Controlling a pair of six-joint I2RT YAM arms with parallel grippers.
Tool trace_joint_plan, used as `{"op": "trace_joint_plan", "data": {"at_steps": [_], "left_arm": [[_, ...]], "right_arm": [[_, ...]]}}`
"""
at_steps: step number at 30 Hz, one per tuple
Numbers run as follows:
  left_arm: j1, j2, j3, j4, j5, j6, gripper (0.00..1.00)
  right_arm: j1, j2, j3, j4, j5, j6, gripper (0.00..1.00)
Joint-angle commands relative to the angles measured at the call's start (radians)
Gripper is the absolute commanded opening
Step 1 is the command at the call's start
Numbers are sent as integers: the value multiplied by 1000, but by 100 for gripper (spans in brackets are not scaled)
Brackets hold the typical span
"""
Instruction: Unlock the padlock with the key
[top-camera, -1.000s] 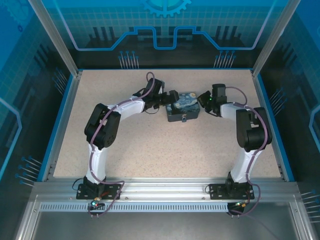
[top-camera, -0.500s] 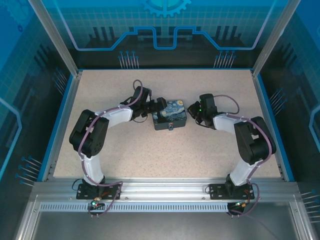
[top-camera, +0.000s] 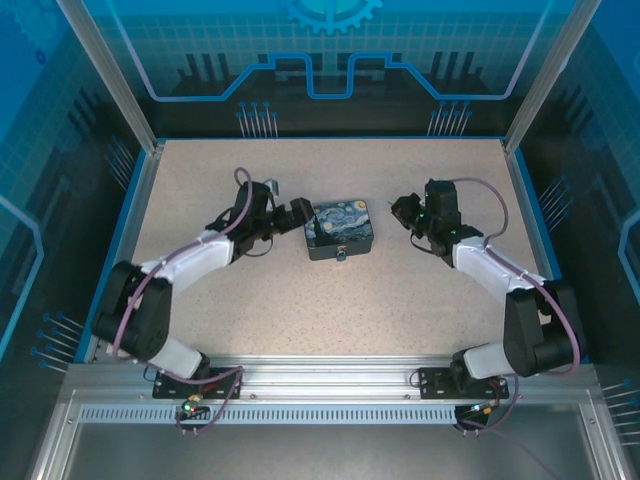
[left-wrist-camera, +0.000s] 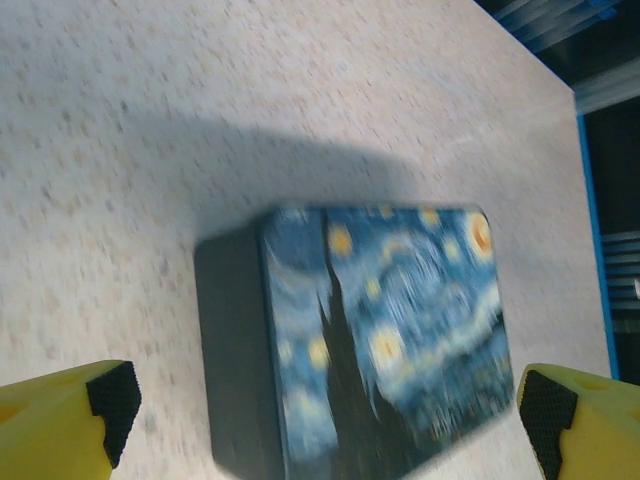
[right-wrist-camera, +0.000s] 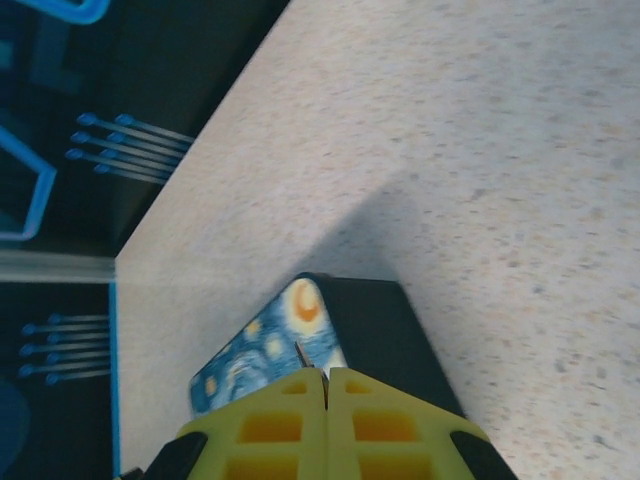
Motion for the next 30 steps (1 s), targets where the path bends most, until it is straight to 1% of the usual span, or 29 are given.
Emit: {"op": "trace_joint_plan", "data": {"at_steps": [1, 3, 5, 8, 10, 13, 18, 23, 30], "left_arm": [[-103, -97, -107, -7, 1, -27, 99], [-171, -131, -160, 24, -19, -36, 99], [-232, -141, -213, 94, -42, -43, 99], [-269, -112, -272, 210, -56, -61, 99], [-281, -73, -281, 260, -66, -47, 99], [-299, 5, -266, 327, -61, 8, 99], [-328, 125, -202, 365, -77, 116, 99], [-331, 217, -175, 440, -81, 150, 99], [-319, 285, -108, 445, -149, 240, 99]], "right_arm": [[-4, 50, 101, 45, -171, -103, 0], [8, 97, 139, 63, -228, -110, 0], [26, 150, 169, 67, -254, -107, 0], [54, 210, 185, 98, -273, -86, 0], [69, 238, 184, 117, -285, -75, 0], [89, 263, 171, 137, -291, -66, 0], [100, 280, 149, 133, -274, -63, 0], [105, 291, 120, 143, -261, -53, 0], [105, 310, 97, 135, -236, -19, 0]]}}
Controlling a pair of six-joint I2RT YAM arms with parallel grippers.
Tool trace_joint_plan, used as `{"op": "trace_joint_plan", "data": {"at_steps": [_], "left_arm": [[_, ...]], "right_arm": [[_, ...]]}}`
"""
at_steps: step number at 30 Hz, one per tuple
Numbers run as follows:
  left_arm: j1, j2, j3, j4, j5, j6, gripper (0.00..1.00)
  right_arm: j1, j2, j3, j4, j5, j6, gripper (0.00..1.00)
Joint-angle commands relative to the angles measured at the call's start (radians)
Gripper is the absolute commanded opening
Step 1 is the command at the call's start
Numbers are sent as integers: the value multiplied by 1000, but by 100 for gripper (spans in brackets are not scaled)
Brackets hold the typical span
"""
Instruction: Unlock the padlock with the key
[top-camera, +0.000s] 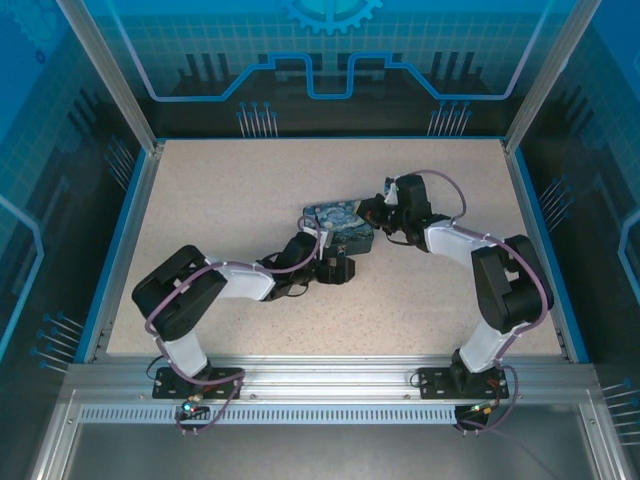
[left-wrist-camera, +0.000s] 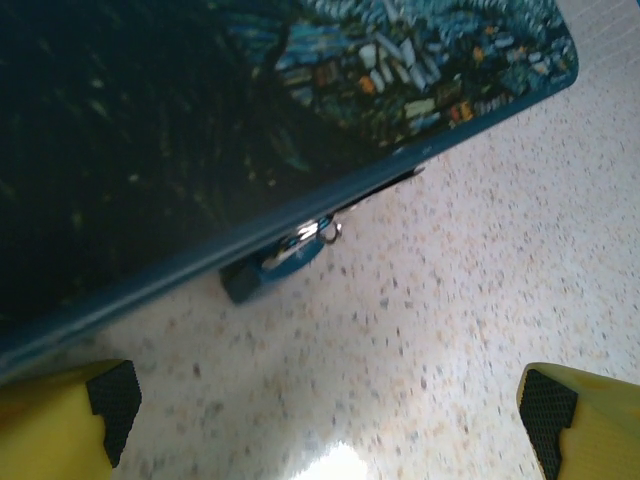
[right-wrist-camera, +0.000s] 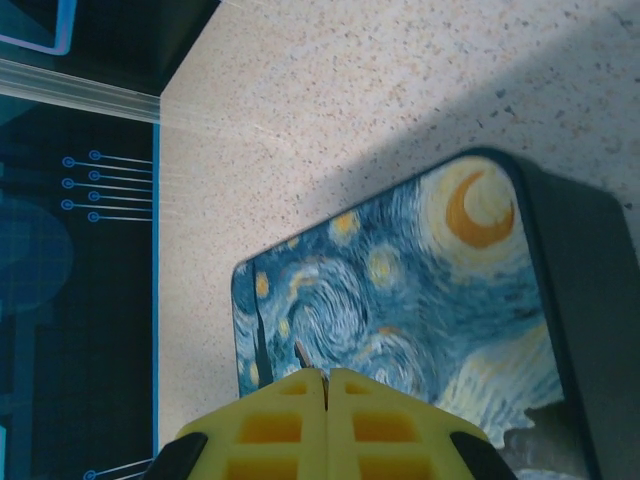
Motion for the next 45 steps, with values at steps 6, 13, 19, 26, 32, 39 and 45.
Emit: {"op": "trace_joint_plan", "data": {"at_steps": [6, 13, 19, 26, 32, 39, 45], "left_arm": [[16, 48, 68, 56, -65, 165, 99], [-11, 86, 45, 135, -119, 197, 99], [-41, 142, 44, 202, -197, 211, 99], [-64, 201, 60, 257, -225, 195, 99], [-64, 238, 141, 236, -148, 184, 99], [-46, 233, 169, 264, -32, 123, 99], [-9, 219, 143, 336, 29, 35, 99]], "right_arm": [[15, 45, -34, 37, 21, 67, 0], [18, 54, -48, 45, 29, 90, 0], [20, 53, -52, 45, 29, 99, 0], [20, 58, -48, 43, 29, 100, 0], [20, 65, -37, 27, 29, 96, 0], [20, 73, -30, 5, 37, 89, 0], [20, 76, -35, 3, 42, 86, 0]]}}
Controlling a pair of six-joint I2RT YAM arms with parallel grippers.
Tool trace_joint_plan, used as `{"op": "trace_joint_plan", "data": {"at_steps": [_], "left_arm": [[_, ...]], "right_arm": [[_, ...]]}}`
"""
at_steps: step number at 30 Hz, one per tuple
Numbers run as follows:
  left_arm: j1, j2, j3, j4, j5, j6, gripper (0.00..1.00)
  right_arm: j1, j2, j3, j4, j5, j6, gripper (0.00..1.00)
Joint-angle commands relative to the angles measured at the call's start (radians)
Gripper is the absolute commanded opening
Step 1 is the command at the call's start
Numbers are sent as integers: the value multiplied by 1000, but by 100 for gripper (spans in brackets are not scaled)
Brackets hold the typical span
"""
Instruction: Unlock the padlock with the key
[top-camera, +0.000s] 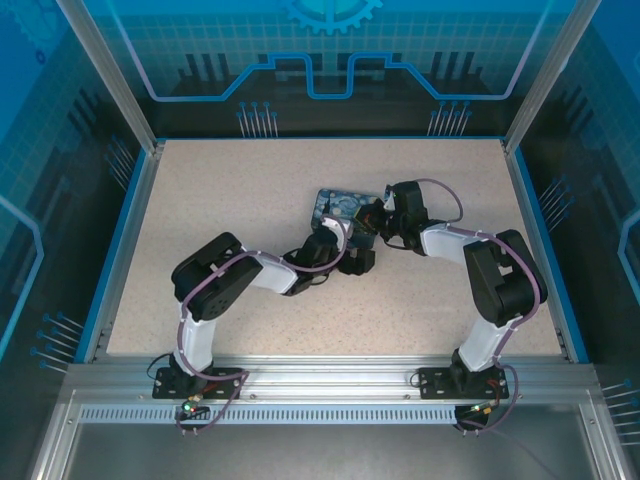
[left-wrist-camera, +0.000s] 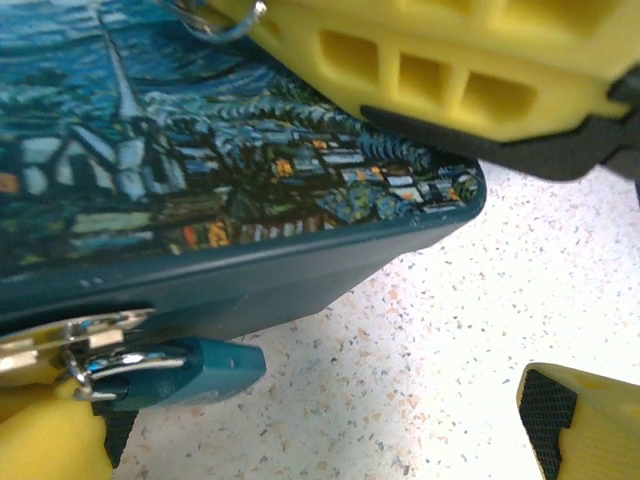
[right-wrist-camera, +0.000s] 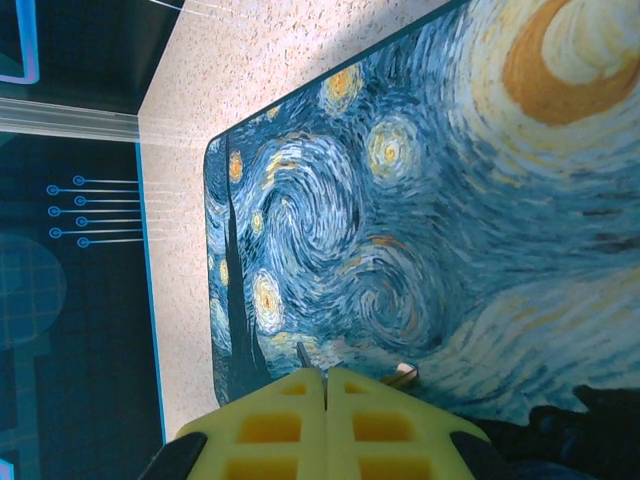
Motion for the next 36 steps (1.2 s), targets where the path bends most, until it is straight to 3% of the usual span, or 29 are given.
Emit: {"op": "trace_joint_plan", "data": {"at_steps": [1, 12, 19, 25, 29, 36], "left_arm": [[23, -7, -6, 89, 65, -70, 99], [46, 35, -17, 164, 82, -162, 98], [46, 31, -64, 287, 92, -236, 82], [45, 7, -87, 313, 84, -248, 80], [42, -4, -104, 357, 74, -263, 73], [36, 2, -102, 361, 50, -278, 73]], "right_arm": [[13, 27, -1, -63, 19, -4, 0], [12, 37, -1, -55, 13, -2, 0], [11, 44, 3, -57, 11, -2, 0], [11, 50, 11, -62, 9, -4, 0], [12, 55, 15, -64, 8, -4, 0], [11, 60, 21, -66, 5, -4, 0]]}}
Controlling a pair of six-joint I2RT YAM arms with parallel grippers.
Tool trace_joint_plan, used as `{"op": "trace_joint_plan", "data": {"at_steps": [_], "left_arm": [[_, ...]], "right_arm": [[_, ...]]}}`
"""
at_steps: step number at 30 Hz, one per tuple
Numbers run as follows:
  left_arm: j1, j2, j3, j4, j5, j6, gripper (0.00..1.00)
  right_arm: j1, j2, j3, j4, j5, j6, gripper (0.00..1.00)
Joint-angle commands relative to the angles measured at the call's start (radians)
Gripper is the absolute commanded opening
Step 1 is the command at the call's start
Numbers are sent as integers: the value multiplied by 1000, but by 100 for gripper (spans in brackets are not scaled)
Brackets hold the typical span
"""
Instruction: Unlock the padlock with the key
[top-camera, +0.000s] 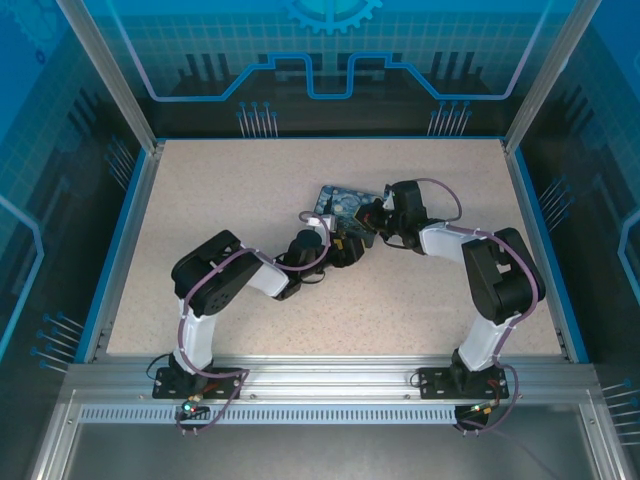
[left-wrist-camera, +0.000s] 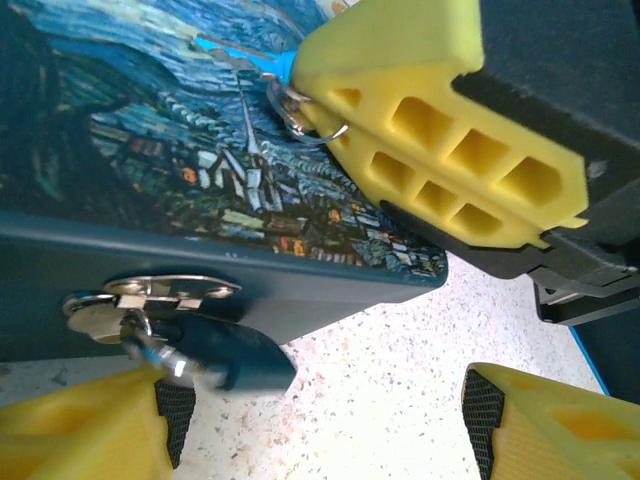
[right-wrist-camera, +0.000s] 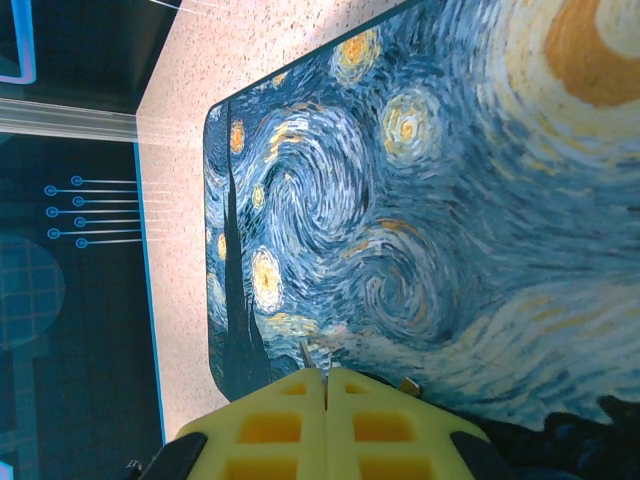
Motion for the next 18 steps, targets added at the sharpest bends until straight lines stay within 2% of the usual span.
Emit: {"op": "trace_joint_plan", "data": {"at_steps": [1, 7, 13, 18], "left_arm": [[-7, -13, 4, 71, -17, -27, 73], [-4, 8, 10, 44, -72, -52, 74], [-1, 21, 0, -4, -125, -80, 80], [1, 43, 15, -36, -125, -79, 79]], "right_arm": [[9, 42, 8, -68, 7, -4, 0], [8, 37, 4, -67, 7, -4, 0], [5, 32, 5, -64, 4, -1, 0], [4, 32, 10, -68, 1, 0, 0]]}}
